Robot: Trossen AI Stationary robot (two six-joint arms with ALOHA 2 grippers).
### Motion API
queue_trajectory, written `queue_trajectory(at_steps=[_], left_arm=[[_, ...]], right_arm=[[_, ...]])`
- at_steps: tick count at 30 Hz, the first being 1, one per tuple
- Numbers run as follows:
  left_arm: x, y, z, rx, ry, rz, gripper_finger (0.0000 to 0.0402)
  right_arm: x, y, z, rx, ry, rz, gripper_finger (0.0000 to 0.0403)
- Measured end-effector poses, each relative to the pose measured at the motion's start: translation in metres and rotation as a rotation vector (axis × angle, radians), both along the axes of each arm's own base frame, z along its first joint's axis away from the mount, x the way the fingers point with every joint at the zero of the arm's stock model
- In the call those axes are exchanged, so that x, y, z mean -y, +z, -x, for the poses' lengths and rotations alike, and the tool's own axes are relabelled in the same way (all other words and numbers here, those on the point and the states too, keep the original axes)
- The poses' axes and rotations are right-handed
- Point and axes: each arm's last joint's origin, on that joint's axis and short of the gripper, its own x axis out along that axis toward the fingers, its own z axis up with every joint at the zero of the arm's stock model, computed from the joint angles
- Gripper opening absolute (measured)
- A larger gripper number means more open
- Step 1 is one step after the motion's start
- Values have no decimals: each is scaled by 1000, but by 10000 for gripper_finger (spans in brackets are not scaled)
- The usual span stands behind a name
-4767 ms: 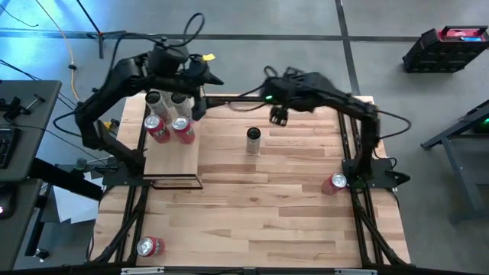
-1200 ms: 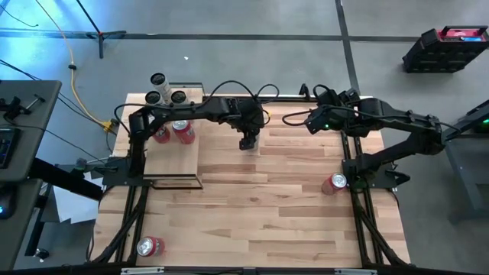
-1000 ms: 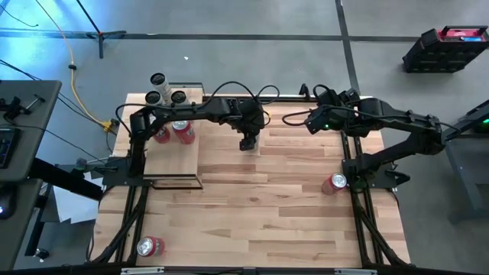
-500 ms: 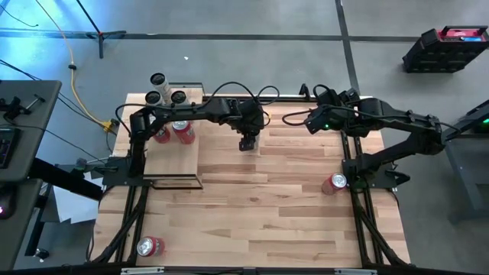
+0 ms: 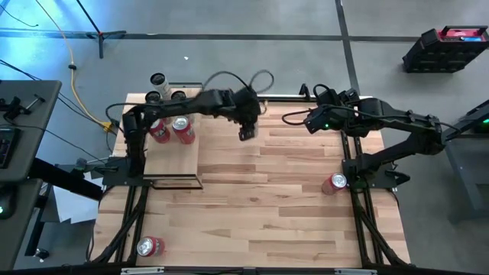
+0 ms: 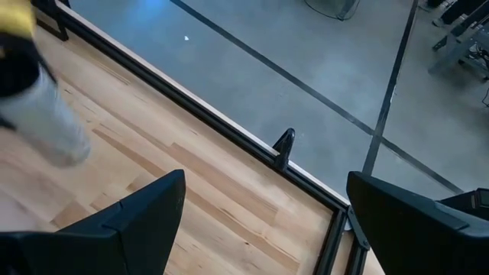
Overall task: Place canned beverage on shelf
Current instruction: Put the white yellow soda can on the shelf aligned with the other white yellow soda can
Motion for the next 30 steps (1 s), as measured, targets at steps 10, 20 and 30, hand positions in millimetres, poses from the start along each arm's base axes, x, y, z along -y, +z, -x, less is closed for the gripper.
queue_trajectory(at_steps=[10, 20, 30], left_arm=[[-33, 81, 59, 136, 326, -42, 238], [-73, 145, 127, 190, 719, -75, 238], [-77, 153, 170, 120, 930, -2, 238]], right_arm=[[1, 2, -3, 36, 2, 5, 348], [1, 2, -4, 47, 1, 10, 348], [0, 3, -6, 98, 7, -42, 348]])
